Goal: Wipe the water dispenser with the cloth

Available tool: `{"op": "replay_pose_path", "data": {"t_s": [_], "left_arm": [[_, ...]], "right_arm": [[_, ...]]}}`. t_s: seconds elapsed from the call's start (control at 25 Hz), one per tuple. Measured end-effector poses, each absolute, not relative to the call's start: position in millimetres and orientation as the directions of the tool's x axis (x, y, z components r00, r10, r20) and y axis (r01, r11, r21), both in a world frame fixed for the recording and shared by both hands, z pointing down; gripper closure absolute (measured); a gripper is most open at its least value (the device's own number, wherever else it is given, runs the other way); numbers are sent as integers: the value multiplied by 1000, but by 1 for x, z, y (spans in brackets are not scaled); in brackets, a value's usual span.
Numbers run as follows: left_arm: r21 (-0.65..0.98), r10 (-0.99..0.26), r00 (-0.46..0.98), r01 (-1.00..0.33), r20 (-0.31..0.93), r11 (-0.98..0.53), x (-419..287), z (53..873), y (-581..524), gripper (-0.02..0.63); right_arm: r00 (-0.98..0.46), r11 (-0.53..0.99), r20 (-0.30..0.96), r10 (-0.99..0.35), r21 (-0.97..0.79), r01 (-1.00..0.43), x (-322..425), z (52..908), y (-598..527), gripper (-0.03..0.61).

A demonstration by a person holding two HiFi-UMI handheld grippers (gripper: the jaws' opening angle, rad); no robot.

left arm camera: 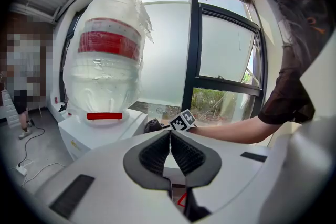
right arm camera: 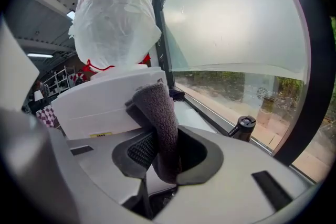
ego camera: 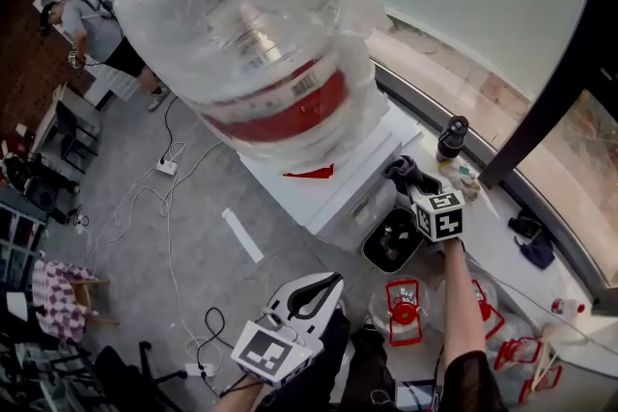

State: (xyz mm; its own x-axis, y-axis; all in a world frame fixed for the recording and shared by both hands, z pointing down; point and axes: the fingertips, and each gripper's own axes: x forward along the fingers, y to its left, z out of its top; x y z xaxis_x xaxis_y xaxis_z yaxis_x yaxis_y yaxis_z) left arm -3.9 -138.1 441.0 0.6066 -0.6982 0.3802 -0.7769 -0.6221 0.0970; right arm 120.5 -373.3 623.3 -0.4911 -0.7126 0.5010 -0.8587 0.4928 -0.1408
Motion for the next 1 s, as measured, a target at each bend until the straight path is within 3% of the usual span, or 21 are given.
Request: {"op": "replay_pose_path", "data": {"t_s": [0.4, 1.0], "left_arm": [[86, -694, 596, -780, 404, -620, -11, 453, -143, 595], [67, -697, 577, -788, 426, -612, -19, 483, -168, 595]], "right_arm": [[-519, 547, 524, -675, -116, -829, 127, 635, -330, 474], [-737, 737, 554, -387, -294, -608, -2, 711, -184, 474]]}}
